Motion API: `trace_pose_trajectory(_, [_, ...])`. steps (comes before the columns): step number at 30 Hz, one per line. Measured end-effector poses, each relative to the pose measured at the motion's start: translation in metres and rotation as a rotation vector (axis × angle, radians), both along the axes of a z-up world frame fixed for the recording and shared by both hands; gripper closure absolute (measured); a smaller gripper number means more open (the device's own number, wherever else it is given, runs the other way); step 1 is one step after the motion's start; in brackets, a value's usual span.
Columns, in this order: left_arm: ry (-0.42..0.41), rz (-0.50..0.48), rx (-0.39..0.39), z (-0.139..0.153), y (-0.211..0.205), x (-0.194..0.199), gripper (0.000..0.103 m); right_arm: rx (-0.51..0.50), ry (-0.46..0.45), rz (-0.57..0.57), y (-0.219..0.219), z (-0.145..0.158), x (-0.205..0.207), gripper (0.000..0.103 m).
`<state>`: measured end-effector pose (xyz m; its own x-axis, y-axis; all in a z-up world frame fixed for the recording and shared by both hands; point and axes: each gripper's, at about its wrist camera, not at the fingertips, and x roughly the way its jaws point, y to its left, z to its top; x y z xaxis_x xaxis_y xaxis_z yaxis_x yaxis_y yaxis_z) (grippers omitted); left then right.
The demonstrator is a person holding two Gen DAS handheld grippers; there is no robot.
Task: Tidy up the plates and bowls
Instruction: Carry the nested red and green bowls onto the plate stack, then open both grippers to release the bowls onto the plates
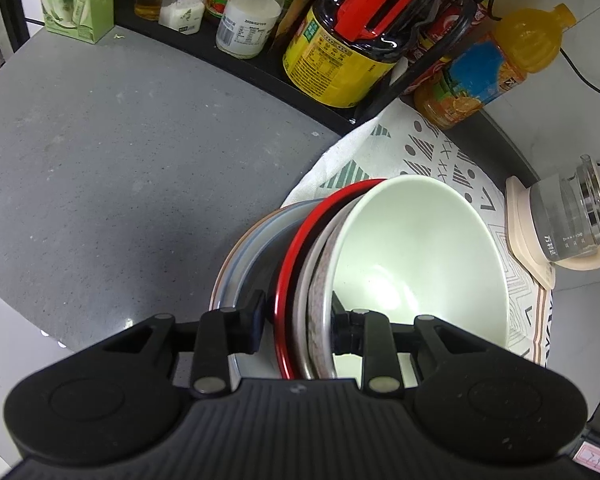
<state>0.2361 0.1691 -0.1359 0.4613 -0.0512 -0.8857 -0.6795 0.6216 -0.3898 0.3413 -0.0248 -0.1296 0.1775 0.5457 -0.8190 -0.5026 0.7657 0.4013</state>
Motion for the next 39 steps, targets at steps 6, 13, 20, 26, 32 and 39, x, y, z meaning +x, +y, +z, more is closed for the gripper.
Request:
trace_pose_trajectory(6, [-0.026,-0.023,0.018,0.010,0.000,-0.002,0.051,0.031,0.001,-0.036,-0.003,0.004,-0.003,0.053])
trace_pose_trajectory(13, [-0.055,-0.097,0.089,0.026,-0.002,-0.006,0.027,0.050,-0.110,-0.105,-0.010,0.028,-0.015,0.024])
trace_pose_trajectory(20, [-0.092,-0.200,0.181,0.040,-0.003,-0.008,0.019,0.063,-0.201,-0.251,-0.029,0.042,-0.031,0.007])
trace_pose_trajectory(26, [-0.141,-0.249,0.218,0.056,-0.004,-0.009,0.019,0.045,-0.251,-0.381,-0.057,0.054,-0.052,0.000])
trace_pose_trajectory(32, [-0.201,-0.326,0.265,0.074,-0.023,-0.011,0.012,0.041,-0.304,-0.461,-0.089,0.068,-0.071,0.000])
trace_pose_trajectory(39, [-0.265,-0.360,0.303,0.094,-0.055,-0.029,0.001,0.050,-0.360,-0.527,-0.123,0.082,-0.093,0.000])
